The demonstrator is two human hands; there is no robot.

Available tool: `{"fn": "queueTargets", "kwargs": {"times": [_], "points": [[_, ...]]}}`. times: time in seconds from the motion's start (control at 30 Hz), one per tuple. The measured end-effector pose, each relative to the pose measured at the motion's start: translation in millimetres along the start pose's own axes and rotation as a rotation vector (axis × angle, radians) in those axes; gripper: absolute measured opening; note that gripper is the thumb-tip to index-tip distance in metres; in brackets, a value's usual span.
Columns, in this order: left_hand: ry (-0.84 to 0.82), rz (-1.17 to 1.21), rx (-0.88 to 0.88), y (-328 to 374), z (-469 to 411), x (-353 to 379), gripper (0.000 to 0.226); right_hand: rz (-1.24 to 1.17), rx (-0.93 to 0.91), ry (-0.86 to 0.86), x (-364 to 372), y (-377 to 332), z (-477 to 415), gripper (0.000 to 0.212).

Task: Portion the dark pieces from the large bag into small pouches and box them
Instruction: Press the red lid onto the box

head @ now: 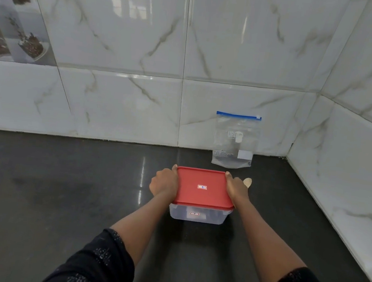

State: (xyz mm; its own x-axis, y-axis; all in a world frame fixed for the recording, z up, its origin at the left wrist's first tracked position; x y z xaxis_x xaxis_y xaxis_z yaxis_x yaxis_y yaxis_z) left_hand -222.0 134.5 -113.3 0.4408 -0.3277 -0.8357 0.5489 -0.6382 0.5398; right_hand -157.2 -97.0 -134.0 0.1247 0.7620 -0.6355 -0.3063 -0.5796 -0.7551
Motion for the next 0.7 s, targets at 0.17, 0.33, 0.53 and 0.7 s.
{"fn": "queueTargets", "kwargs": {"times": [0.17, 0.33, 0.53, 0.7], "points": [[-0.037, 0.004, -0.002, 2, 3, 2, 0.062, 0.16, 0.055, 0.058, -4, 11, 9, 0.067], [-0.012, -0.026, 0.02, -1, 4, 1, 0.064, 0.191, 0.104, 0.177, -11, 19, 18, 0.069], [0.168, -0.019, 0.279, 20, 4, -10, 0.047, 0.156, 0.026, 0.232, -11, 13, 16, 0.065], [-0.017, 0.056, 0.861, 66, 40, -6, 0.051, 0.157, 0.056, 0.183, -10, 5, 15, 0.062]]}}
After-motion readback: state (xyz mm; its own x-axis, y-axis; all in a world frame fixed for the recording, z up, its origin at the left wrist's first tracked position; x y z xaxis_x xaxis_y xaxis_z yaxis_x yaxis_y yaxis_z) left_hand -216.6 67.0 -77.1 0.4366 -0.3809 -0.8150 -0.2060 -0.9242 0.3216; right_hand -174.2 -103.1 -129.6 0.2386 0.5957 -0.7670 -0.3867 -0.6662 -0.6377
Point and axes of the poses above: each hand's wrist, its own z-axis away from the middle knuckle, its own x-axis out of the palm, y = z × x, the point moved 7 cm from there along -z, towards the middle knuckle, and after that the axes turned 13 degrees about y, right-handed, at the moved point
